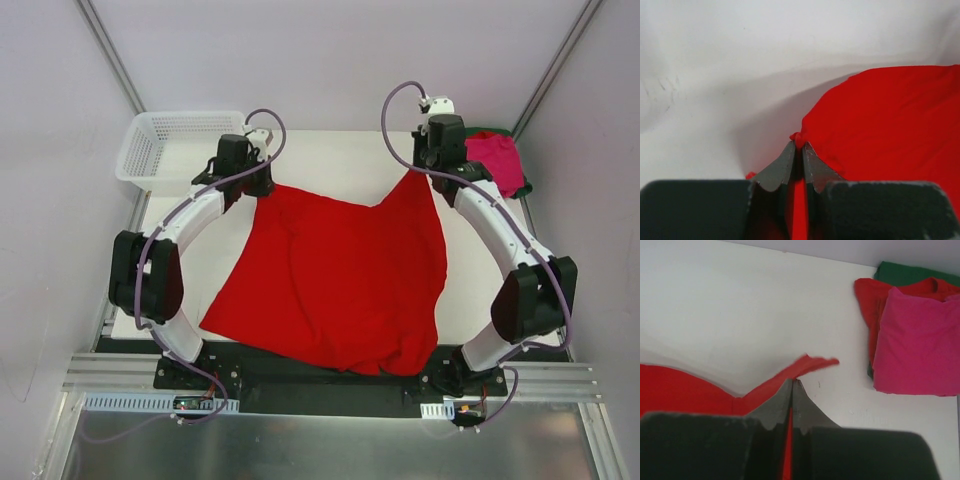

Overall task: Fold and stack the t-shirts
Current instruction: Flatten out the tshirt

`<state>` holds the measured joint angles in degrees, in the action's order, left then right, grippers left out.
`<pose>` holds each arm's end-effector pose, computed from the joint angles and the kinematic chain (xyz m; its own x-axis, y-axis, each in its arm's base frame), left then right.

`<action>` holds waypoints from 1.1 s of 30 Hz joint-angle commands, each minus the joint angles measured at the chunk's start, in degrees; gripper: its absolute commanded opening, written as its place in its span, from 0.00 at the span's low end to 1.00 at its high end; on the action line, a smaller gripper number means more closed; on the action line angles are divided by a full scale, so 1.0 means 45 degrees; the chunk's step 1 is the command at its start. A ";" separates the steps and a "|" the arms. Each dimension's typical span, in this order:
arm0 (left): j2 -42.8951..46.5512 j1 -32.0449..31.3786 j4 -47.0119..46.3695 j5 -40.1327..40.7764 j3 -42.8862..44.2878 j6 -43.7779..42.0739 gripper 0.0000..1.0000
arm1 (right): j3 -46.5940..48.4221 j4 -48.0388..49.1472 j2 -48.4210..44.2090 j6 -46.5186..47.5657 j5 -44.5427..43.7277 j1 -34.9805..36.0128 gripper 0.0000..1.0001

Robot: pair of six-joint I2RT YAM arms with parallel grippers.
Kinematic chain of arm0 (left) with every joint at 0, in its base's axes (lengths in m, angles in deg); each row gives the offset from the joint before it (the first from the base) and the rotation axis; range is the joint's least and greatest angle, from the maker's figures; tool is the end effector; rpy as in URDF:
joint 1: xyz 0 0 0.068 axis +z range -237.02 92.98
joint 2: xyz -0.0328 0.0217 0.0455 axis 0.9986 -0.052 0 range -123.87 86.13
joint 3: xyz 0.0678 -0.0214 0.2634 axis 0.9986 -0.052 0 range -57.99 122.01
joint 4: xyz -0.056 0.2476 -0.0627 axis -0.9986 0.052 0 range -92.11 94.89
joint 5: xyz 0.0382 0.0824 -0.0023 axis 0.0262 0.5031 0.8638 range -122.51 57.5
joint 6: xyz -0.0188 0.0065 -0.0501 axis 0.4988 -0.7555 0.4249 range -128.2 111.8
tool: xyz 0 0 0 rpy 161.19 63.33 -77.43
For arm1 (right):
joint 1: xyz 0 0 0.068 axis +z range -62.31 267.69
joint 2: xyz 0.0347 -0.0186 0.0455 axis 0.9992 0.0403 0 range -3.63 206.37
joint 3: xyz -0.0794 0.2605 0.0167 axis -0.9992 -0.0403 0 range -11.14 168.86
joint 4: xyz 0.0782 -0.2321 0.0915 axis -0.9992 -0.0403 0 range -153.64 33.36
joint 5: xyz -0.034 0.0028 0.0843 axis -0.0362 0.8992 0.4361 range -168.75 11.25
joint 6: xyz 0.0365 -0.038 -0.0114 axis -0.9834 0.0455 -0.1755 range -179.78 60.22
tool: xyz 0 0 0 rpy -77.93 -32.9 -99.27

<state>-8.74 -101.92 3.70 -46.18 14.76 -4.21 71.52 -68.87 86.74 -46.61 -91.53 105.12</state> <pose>0.3726 -0.1079 0.2890 -0.4830 0.0585 -0.8736 0.4191 0.8915 -0.1720 0.3599 0.1048 0.3670 -0.2955 -0.3257 -0.8981 -0.1654 0.9433 -0.2877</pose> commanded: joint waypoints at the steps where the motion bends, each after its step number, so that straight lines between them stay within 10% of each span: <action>1: -0.0752 0.0302 -0.0704 0.1104 0.0999 -0.0124 0.00 | 0.0948 0.0647 0.0463 0.0218 -0.1163 -0.0163 0.01; 33: -0.5382 0.1611 -0.0410 0.1944 0.5141 -0.0769 0.07 | 0.2512 0.0237 0.3062 0.0316 -0.1985 -0.1354 0.01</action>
<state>-32.67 -94.83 3.13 -39.88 34.67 -6.35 79.84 -69.28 100.33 -45.36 -99.35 99.40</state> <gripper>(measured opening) 0.061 0.015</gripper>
